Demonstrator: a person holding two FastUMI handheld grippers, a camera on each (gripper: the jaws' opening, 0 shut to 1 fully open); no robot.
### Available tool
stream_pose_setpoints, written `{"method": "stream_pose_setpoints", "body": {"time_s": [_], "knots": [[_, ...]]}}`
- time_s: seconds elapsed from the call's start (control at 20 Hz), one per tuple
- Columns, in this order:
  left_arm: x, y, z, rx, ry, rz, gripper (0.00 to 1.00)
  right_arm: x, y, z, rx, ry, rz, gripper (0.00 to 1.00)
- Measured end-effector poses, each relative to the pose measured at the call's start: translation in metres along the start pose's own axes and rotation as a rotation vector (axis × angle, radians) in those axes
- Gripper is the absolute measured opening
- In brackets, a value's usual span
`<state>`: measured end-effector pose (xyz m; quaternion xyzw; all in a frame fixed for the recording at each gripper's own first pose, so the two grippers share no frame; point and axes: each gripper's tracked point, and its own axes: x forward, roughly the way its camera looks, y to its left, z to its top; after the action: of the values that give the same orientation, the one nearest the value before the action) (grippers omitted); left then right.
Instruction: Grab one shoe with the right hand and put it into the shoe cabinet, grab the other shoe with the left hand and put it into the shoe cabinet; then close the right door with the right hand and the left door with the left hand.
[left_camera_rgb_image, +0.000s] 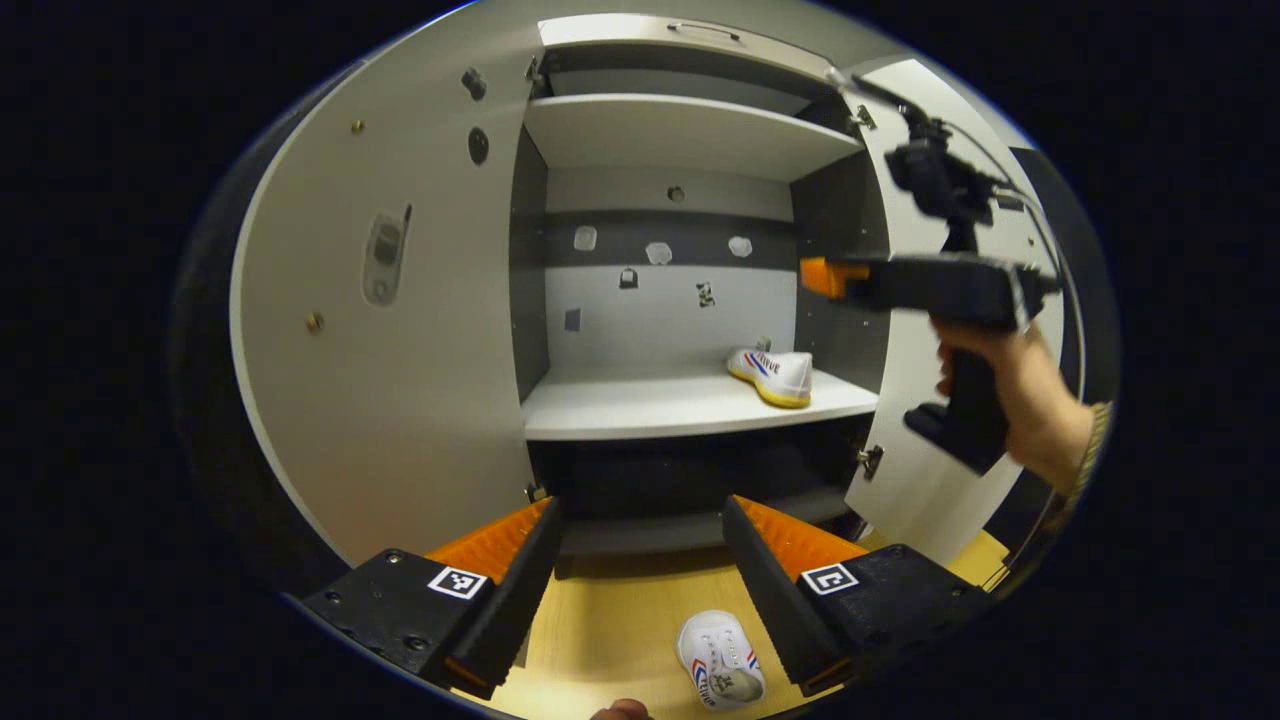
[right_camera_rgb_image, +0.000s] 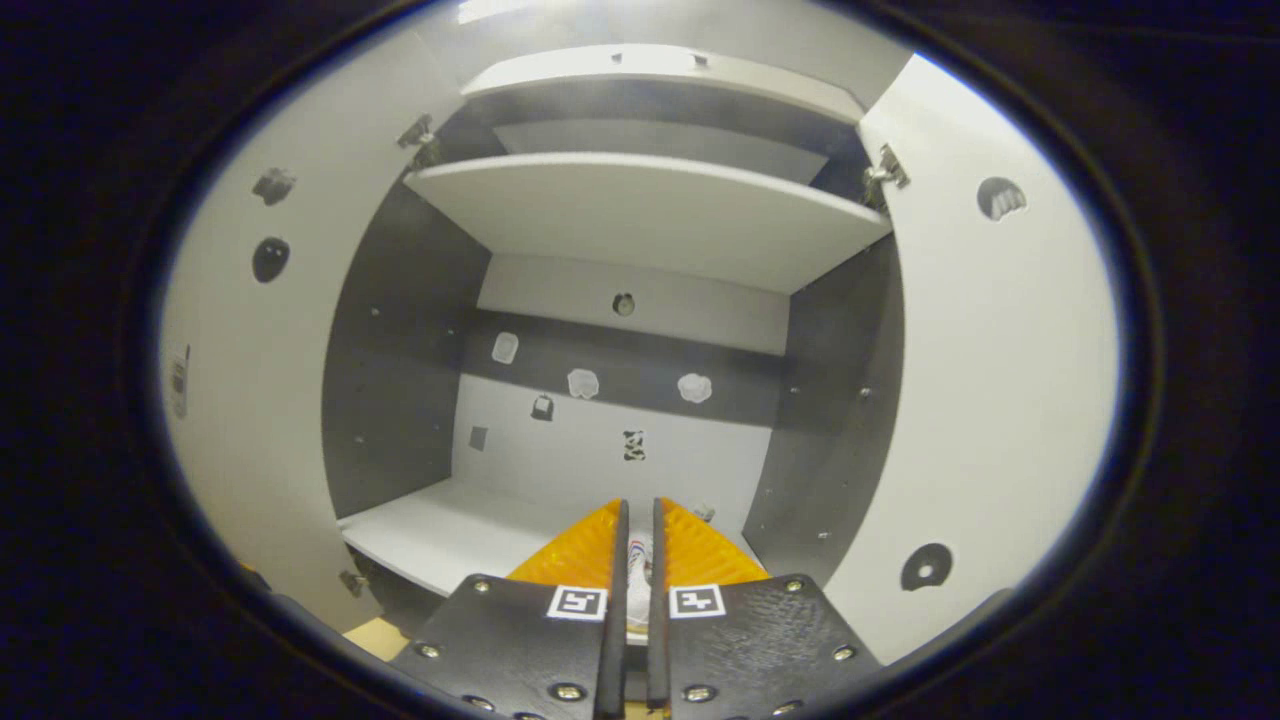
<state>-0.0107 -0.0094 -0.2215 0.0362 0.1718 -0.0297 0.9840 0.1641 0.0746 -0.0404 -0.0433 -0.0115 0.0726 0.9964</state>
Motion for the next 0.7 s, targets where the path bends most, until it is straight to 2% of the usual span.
{"method": "stream_pose_setpoints", "body": {"time_s": [0.35, 0.45, 0.5, 0.6, 0.65, 0.7], "knots": [[0.032, -0.030, -0.133, -0.019, 0.251, -0.069, 0.99, -0.089, -0.015, 0.052, 0.024, -0.079, -0.012, 0.08], [0.037, -0.037, -0.168, 0.005, 0.309, -0.078, 1.00, -0.104, -0.022, 0.064, 0.033, -0.096, -0.020, 0.13], [0.037, -0.041, -0.185, 0.008, 0.345, -0.088, 0.99, -0.111, -0.025, 0.070, 0.043, -0.100, -0.024, 0.12], [0.035, -0.050, -0.218, -0.001, 0.416, -0.098, 0.99, -0.124, -0.033, 0.080, 0.064, -0.113, -0.029, 0.12], [0.033, -0.051, -0.229, -0.010, 0.448, -0.099, 0.99, -0.129, -0.039, 0.086, 0.070, -0.125, -0.037, 0.17], [0.031, -0.054, -0.242, -0.021, 0.482, -0.102, 0.99, -0.136, -0.043, 0.091, 0.072, -0.135, -0.042, 0.17]]}}
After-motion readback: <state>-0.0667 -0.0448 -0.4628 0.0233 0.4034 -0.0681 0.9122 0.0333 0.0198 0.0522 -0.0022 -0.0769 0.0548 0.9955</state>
